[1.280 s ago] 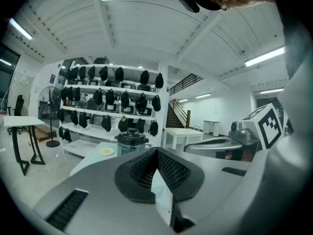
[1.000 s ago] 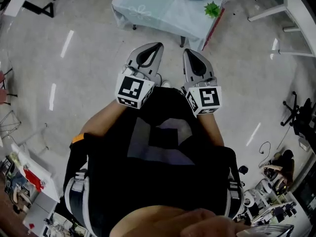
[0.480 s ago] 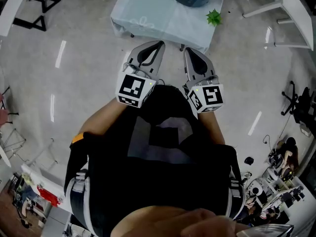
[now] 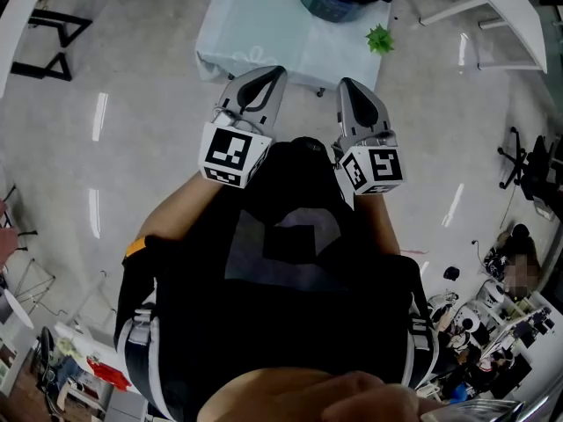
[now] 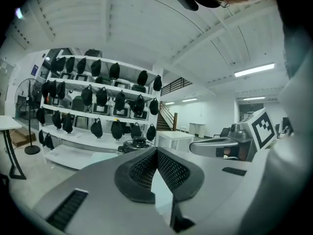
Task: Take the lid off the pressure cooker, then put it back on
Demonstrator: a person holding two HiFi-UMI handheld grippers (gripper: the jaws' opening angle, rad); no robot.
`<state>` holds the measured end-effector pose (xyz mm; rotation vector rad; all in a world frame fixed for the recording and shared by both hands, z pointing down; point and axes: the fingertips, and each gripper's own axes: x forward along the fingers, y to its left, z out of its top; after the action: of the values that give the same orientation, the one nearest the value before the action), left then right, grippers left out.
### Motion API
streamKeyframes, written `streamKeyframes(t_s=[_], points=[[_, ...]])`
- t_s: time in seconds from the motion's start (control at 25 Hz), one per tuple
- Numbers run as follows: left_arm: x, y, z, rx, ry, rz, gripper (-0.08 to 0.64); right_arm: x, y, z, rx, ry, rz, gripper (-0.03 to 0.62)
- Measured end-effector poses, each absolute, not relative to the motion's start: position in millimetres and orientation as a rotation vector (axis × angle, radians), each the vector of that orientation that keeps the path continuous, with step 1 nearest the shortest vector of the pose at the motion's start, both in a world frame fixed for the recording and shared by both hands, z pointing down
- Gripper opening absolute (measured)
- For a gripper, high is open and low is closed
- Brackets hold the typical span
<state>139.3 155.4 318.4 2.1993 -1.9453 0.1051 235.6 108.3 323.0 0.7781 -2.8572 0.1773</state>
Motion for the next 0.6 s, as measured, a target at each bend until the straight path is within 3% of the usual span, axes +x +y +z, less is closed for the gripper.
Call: streamKeyframes(t_s=[0.6], points=[[94, 28, 333, 2.117, -1.998, 0.165, 0.008, 184, -24, 352, 0.628, -2.845, 0.223, 0.015]])
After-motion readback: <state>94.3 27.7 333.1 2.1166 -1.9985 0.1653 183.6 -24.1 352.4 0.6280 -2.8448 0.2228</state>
